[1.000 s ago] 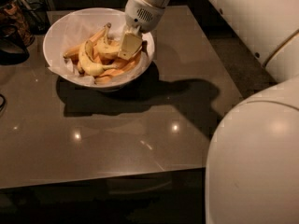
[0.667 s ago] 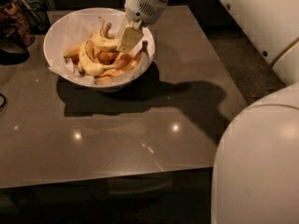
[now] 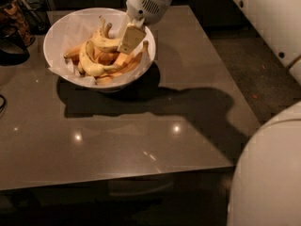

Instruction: Pick banana from white bowl

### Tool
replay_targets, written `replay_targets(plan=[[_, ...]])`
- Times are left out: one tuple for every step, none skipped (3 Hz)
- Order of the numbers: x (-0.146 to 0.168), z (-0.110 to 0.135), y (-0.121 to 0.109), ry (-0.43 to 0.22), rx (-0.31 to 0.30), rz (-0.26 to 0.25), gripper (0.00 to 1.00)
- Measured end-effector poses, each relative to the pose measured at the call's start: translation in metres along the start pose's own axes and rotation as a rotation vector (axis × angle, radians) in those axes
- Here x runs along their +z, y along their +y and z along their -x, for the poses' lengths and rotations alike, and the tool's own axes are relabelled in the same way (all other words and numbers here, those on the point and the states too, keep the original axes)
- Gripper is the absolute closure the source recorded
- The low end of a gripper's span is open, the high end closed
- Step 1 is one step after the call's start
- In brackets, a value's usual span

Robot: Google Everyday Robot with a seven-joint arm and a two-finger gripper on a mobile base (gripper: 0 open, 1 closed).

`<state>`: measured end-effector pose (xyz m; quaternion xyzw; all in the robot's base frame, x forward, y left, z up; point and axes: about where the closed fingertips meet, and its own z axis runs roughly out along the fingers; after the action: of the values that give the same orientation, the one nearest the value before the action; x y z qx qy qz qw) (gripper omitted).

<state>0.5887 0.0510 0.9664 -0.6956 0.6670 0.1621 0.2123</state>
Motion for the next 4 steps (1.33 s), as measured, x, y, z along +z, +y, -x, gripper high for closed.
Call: replay_targets(plan=[[-0.014, 0.002, 0.028, -0.013, 0.010, 0.003, 1.00], [-0.025, 0.001, 0.055, -0.034, -0.024, -0.017, 1.00], [-0.025, 0.000, 0.057, -0.031, -0.024, -0.016, 1.00], [-0.034, 0.007, 0.078, -0.028, -0.029, -0.008, 1.00]])
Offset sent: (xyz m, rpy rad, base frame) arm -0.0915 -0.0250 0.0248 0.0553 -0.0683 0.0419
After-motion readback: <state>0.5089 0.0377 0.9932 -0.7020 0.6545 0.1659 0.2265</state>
